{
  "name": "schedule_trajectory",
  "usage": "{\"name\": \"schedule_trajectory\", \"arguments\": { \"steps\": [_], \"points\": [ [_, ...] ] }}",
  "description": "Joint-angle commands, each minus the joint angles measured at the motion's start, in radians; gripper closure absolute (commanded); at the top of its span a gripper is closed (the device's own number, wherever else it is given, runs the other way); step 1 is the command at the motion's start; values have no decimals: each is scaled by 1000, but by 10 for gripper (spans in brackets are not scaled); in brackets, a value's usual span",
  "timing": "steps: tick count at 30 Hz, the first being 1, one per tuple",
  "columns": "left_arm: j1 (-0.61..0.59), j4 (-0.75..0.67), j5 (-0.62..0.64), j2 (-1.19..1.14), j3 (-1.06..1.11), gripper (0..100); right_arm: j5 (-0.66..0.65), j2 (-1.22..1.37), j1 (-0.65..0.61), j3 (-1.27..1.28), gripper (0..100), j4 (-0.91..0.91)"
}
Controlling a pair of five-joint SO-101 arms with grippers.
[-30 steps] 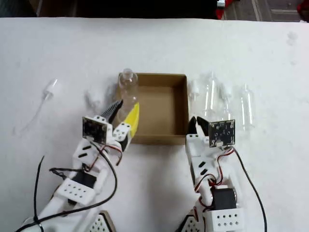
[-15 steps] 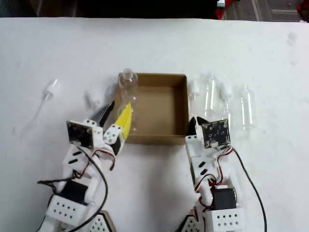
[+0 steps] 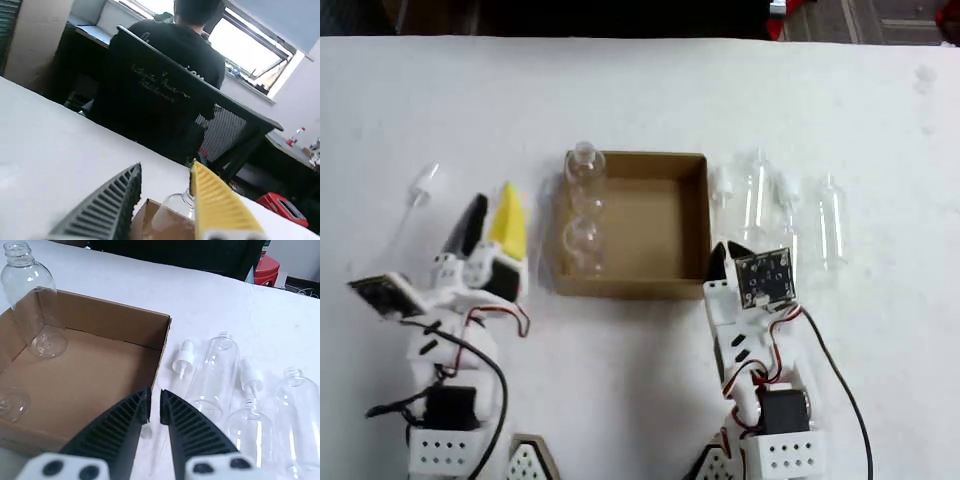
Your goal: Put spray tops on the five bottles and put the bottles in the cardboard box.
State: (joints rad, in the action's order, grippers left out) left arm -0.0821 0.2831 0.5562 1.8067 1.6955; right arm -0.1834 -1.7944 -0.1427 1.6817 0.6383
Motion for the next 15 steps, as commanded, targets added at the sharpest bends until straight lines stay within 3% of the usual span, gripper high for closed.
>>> {"name": "schedule_trajectory", "arguments": {
  "steps": [1,6,10,15],
  "points": [
    [-74,-31,40,18,-12,845,-14,-2,13,9,978,2],
    [-74,-23,20,18,-9,854,-14,-2,13,9,978,2],
    [-74,-26,20,18,-9,986,-14,-2,13,9,978,2],
    [-74,-25,20,18,-9,977,-14,-2,13,9,978,2]
  ]
}}
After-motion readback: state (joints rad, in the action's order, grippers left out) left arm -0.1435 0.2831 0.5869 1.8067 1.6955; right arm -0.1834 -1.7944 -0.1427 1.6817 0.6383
